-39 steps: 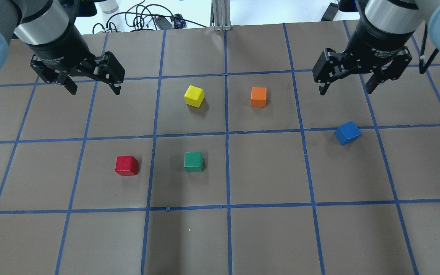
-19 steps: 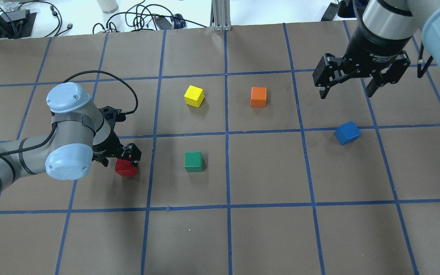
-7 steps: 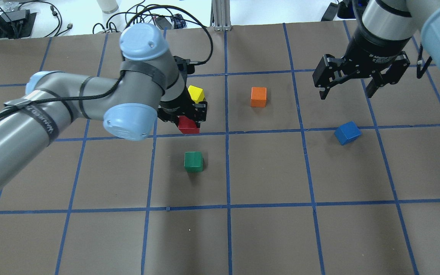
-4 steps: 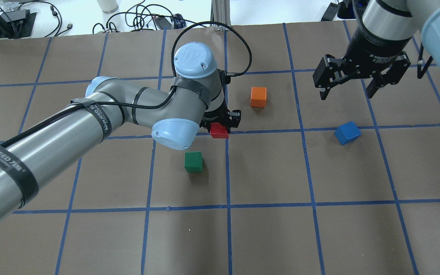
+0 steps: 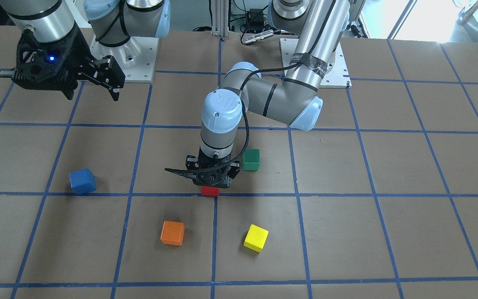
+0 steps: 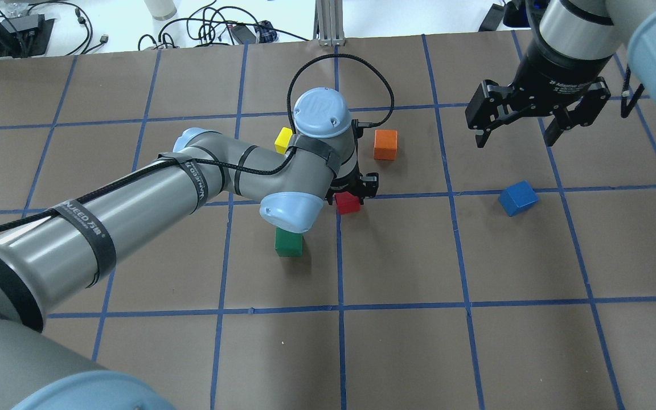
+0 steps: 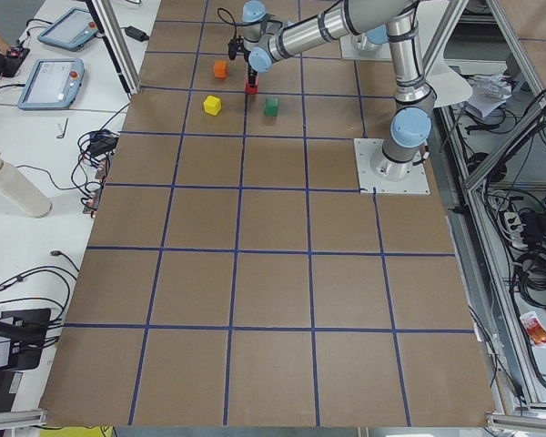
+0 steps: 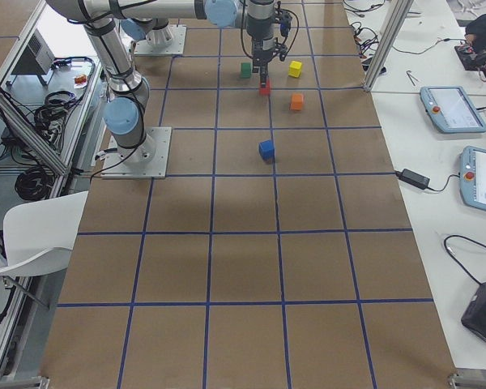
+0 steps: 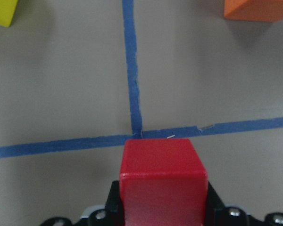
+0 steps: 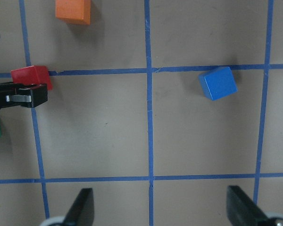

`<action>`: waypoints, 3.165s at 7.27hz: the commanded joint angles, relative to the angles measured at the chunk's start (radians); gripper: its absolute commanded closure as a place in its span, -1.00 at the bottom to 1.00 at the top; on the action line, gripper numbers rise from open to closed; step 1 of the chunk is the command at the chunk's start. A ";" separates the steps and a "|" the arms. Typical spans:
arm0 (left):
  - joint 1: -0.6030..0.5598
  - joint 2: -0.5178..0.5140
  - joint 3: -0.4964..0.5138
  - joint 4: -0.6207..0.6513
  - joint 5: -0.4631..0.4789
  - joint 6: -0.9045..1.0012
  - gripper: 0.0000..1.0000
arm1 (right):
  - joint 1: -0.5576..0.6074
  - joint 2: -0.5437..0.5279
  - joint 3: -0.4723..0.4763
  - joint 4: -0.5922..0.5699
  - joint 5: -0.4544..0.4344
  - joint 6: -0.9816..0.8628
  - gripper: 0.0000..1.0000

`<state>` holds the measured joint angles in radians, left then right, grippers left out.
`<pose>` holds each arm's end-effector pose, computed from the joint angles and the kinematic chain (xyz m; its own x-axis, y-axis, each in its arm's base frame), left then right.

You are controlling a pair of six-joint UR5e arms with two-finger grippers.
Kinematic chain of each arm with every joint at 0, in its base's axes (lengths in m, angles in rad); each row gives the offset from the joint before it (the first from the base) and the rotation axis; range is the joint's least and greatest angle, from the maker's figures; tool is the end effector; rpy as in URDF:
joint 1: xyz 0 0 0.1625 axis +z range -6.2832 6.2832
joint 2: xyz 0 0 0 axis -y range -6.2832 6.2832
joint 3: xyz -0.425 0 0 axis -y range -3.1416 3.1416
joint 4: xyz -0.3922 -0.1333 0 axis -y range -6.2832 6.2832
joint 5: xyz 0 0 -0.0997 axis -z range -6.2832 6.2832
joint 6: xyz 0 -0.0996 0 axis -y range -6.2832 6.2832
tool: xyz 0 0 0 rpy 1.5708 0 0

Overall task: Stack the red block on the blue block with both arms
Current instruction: 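Lift the red cube with the left gripper and carry it toward the right gripper, then release the red cube on the table and raise the left gripper, then move the right gripper over the red cube and grasp it while the left gripper withdraws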

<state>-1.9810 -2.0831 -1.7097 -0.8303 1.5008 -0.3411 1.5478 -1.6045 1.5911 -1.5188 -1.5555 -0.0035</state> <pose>-0.3792 -0.5204 0.2051 -0.9926 0.0747 0.0955 0.0691 0.9958 -0.0607 0.1239 -0.4766 0.4892 -0.9997 0.0201 -0.0154 0.0195 0.9991 0.0385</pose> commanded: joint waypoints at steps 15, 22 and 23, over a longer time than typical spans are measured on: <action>0.430 0.543 0.101 -0.711 0.050 0.433 -1.00 | 0.351 0.426 0.036 -0.537 0.009 0.184 -1.00; 0.430 0.548 0.101 -0.690 0.096 0.421 -1.00 | 0.370 0.543 0.084 -0.646 0.009 0.155 -1.00; 0.430 0.549 0.099 -0.690 0.096 0.421 -1.00 | 0.370 0.552 0.084 -0.661 0.011 0.157 -1.00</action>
<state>-1.5509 -1.5352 -1.6098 -1.5203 1.5960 0.0805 1.9168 -1.0611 1.6638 -2.1648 -1.5466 0.1522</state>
